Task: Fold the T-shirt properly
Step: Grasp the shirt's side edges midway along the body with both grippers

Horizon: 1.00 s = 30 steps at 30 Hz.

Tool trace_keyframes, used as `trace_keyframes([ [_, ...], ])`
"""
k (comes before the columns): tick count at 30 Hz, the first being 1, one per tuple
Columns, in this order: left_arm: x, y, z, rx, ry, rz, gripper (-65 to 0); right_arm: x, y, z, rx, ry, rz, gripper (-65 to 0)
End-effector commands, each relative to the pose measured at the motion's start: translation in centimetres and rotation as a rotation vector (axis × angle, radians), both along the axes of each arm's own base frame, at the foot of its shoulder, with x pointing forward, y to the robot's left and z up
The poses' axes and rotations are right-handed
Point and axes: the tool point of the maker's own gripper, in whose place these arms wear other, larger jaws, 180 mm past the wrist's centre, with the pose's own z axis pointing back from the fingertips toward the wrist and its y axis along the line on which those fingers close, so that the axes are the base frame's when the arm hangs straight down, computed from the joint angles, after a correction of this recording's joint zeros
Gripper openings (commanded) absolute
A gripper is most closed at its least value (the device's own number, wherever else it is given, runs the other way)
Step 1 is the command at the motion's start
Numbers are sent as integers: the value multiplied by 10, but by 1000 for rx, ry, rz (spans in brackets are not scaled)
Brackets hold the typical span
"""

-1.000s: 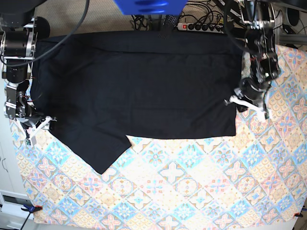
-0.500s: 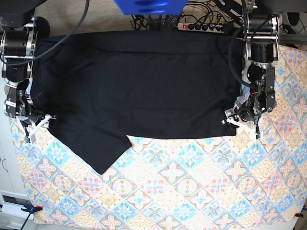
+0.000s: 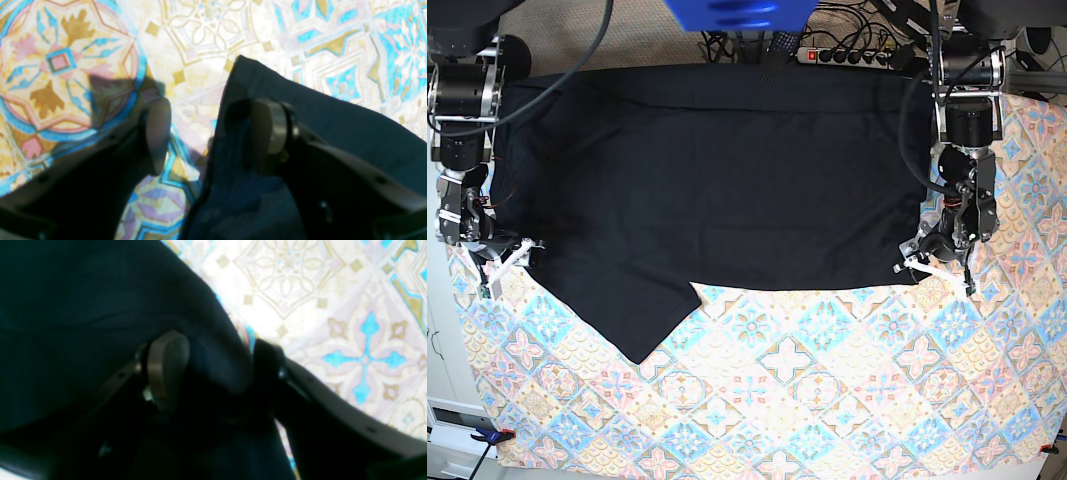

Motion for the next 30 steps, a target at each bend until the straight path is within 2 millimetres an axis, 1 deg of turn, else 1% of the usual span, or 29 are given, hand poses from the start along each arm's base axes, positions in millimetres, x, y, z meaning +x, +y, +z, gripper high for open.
trace_keyframes([
  [1,-4,-21,-4,-54,32,-54,-276,15,-14,22,-17,-60,-11,-312],
  [4,-5,-37,-4,-71,40,-125,-276,15,-14,22,-17,-60,-11,-312],
  [6,0,-40,4,-65,15,-141,-276,15,-14,22,-17,-61,-12,-312],
  [8,-1,-42,9,-60,-5,-152,-276,15,-14,22,-17,-61,-12,-312],
  [10,2,-44,18,-54,-33,-160,-276,15,-14,22,-17,-61,-12,-312],
  [13,-2,-44,16,-57,-21,-162,-287,16,-13,22,-15,-63,-12,-312],
  [14,-3,-43,15,-58,-18,-160,-316,16,-13,22,-15,-64,-12,-312],
  [15,-4,-43,15,-58,-17,-160,-369,16,-12,22,-14,-66,-11,-312],
  [18,-5,-41,14,-53,-18,-158,-586,17,-12,22,-13,-68,-13,-312],
  [19,-5,-40,14,-52,-19,-155,-642,17,-12,23,-13,-69,-13,-312],
  [22,-9,-37,11,-49,-18,-144,-650,18,-12,23,-15,-74,-9,-312],
  [24,-10,-30,12,-53,-20,-121,-650,21,-12,25,-14,-98,-10,-312],
  [26,-16,-25,9,-59,-13,-98,-650,24,-12,28,-14,-119,-10,-312],
  [28,-18,-23,7,-61,-11,-89,-650,18,-15,22,-38,-95,-3,-312],
  [30,-18,-23,7,-60,-11,-90,-650,6,-23,9,-92,-36,17,-312],
])
